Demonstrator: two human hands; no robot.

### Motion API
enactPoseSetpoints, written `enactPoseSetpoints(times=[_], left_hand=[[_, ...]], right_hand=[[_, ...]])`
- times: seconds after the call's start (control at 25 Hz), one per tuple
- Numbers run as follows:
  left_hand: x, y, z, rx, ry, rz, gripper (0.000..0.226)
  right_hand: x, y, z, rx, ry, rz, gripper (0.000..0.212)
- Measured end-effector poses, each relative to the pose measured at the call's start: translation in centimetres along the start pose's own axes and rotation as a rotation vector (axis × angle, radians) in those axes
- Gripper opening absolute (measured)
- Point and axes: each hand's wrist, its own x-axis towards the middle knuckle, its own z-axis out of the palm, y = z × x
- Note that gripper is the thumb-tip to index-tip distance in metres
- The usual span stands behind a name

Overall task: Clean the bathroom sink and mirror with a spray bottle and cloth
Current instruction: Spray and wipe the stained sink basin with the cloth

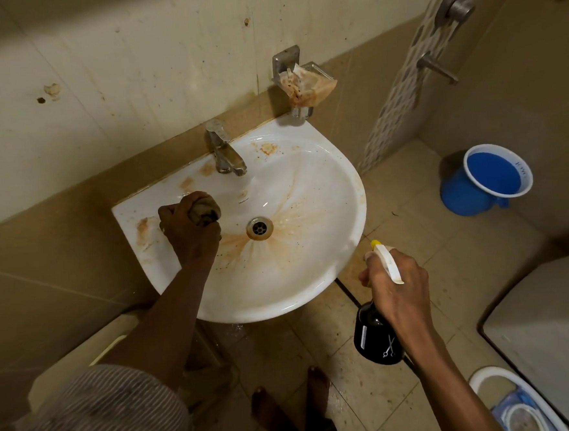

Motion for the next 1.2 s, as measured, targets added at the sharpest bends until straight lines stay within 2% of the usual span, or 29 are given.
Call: enactPoseSetpoints(times=[0.24,0.56,0.8,0.96,1.12,1.2], left_hand=[[0.2,-0.7,-1.0,0.024,0.029,0.018,0.063],[0.0,-1.4,-3.0,0.038,0.084,0.039,0.058],[0.0,-1.7,-3.5,0.031,0.095,0.024,0.059],[-0.5,-1.3,-3.7,0.037,0.087,0.038,0.054],[-0.7,-1.1,-4.1,-0.011,0.089,0.012,0.056],[-1.0,-0.9,-4.2,-0.004,0.069,-0.006,0.057]], right_hand=[[0.5,-1.6,1.4,0.029,-0.006,-0.108,0.029],[1.5,-5.5,2.6,0.064,-0.218,-0.239,0.022],[0.2,-3.8,2.9,0.145,-0.013,-0.221,0.025],[-0.7,-1.4,2.5,0.066,0.052,-0.188,0.026],[-0.4,-2.2,2.3,0.060,-0.100,-0.097,0.023],[1.1,-4.7,3.1,0.074,-0.187,-0.143,0.023]])
